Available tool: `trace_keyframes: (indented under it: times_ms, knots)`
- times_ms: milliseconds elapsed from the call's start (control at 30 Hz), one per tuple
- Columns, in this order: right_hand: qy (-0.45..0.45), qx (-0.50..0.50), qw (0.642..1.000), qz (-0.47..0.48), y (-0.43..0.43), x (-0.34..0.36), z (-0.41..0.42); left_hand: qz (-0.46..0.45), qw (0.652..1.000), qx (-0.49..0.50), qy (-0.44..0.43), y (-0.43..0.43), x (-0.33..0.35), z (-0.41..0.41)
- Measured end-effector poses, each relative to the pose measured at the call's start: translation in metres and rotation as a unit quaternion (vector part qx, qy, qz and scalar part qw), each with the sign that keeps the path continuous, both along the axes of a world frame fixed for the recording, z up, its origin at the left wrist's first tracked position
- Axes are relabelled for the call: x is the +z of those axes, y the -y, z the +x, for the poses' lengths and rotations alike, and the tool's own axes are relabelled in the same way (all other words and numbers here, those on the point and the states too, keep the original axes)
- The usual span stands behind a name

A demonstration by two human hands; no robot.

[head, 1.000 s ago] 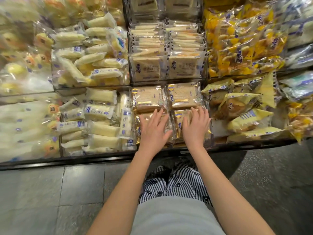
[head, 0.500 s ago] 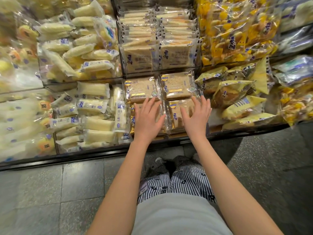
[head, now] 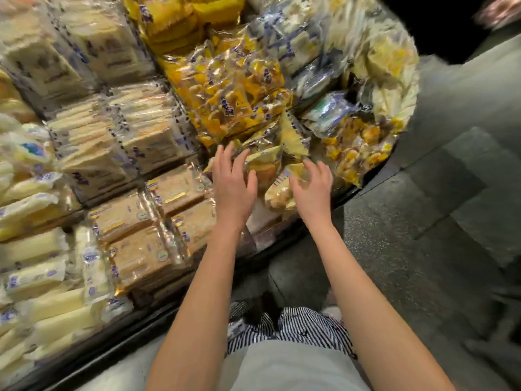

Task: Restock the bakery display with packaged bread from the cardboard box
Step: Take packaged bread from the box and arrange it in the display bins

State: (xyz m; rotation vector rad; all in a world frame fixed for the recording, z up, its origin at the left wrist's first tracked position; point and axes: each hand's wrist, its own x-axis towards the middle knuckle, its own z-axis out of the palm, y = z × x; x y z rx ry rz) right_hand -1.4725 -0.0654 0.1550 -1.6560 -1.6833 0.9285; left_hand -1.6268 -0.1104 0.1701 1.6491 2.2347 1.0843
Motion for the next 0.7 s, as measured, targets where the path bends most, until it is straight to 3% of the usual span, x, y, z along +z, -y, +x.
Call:
trace_keyframes:
  times_ms: [400, 700]
  knots:
    - [-0.020, -0.242, 0.970, 0.003, -0.031, 0.009, 0.325, -0.028, 0.970, -0.240, 0.001, -0.099, 0.003, 0.315]
    - [-0.017, -0.422, 0.906, 0.012, -0.003, 0.015, 0.511, -0.036, 0.892, -0.451, -0.023, -0.135, 0.017, 0.524]
